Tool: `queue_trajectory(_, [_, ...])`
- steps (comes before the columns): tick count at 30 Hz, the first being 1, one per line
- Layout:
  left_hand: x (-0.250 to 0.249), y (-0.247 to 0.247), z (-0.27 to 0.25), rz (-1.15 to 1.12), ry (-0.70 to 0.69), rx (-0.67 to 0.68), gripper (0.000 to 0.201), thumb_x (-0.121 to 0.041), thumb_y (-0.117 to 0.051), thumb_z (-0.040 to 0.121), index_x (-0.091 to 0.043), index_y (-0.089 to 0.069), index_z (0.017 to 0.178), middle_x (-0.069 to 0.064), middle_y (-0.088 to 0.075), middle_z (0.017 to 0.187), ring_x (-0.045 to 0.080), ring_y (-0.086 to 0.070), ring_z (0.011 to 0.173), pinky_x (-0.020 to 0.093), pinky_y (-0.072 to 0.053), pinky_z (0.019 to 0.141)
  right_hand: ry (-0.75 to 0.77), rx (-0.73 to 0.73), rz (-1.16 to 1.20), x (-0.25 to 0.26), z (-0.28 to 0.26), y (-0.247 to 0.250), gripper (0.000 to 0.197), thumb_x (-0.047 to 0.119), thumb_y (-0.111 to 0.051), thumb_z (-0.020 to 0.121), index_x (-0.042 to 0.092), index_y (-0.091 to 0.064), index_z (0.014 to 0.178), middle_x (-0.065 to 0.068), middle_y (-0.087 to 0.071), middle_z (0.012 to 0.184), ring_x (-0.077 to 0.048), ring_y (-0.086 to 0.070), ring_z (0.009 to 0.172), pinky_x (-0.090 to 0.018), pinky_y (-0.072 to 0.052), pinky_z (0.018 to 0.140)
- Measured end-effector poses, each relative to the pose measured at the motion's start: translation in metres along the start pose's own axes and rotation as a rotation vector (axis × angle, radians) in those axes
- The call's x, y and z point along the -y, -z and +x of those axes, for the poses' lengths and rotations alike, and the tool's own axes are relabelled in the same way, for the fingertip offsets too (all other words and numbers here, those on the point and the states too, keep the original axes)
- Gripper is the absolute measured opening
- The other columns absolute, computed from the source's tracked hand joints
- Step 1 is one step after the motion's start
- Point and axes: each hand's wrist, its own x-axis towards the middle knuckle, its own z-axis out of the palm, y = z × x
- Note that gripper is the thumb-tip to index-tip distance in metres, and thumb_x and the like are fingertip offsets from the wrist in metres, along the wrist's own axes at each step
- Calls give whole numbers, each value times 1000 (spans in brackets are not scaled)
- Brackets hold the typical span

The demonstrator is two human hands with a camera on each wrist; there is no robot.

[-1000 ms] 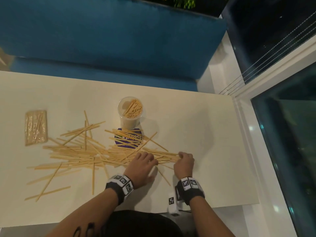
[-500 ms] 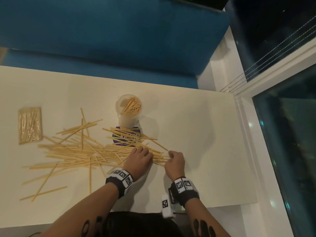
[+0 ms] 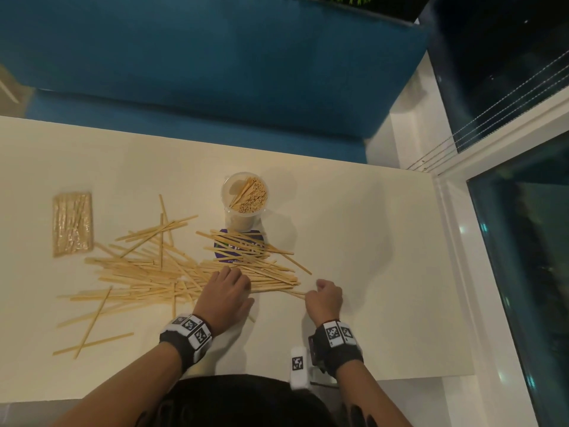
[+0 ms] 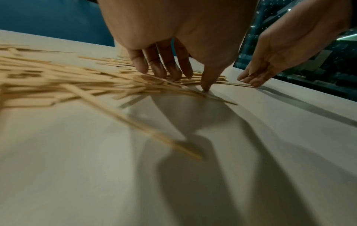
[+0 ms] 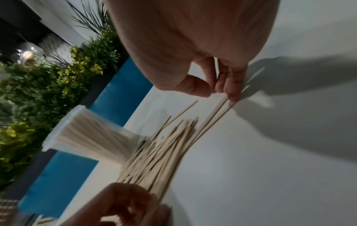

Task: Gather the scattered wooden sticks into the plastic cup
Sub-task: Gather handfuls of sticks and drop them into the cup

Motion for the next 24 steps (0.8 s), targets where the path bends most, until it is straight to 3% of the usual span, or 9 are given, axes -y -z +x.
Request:
queue_trajectory(3, [10,-7,-8,-57,-24,-21,19,-32,-73,86,-20,-62,94,-2,-58,95,20,-49,85,35,-50,74,105,70,33,24,-10,-21,44,1,-56,88,6,-66,131,-13,-62,132,-28,-62,120,-30,-47,102])
queue_trajectory(5, [14,-9,-9,-78,-26,-43,12,-27,-68,89,-18,-62,95,-2,-59,94,21,-50,85,35,-50,73,172,115,-2,38,-14,-31,42,0,-56,88,7,-67,127,-13,-62,131,-28,-61,121,-31,-47,105])
queue_trajectory(8, [18,-2,-12,-79,-11,-57,12,-30,-63,90,-20,-62,96,-3,-59,95,21,-51,87,35,-50,75,300,102,-159,55,-17,-33,40,-1,-55,87,9,-67,124,-11,-56,128,-28,-54,123,-39,-48,106])
queue_trajectory(11, [20,5,-19,-29,-13,-35,21,-39,-68,85,-23,-62,97,-3,-58,98,22,-52,90,37,-49,79,607,-16,-339,82,-15,-33,44,-4,-52,83,11,-66,122,-8,-57,123,-26,-48,117,-39,-47,101])
queue_trajectory(13, [21,6,-21,6,-32,-18,25,-44,-68,84,-23,-62,96,-2,-58,97,21,-52,90,38,-50,79,792,30,-395,102,-10,-44,43,-1,-53,86,10,-62,127,-7,-55,127,-26,-47,117,-39,-46,102])
queue_trajectory(17, [25,4,-15,18,-49,-25,20,-43,-64,87,-23,-62,91,-4,-59,91,20,-51,87,36,-48,76,939,92,-498,120,2,-68,41,12,-54,98,17,-58,138,-5,-54,135,-27,-46,117,-41,-45,102])
queue_trajectory(24, [38,4,-13,22,-21,-63,16,-39,-61,89,-23,-63,88,-3,-60,89,23,-54,86,37,-48,75,1176,125,-521,88,8,-84,17,13,-59,94,14,-70,108,-4,-64,109,-23,-53,100,-40,-51,88])
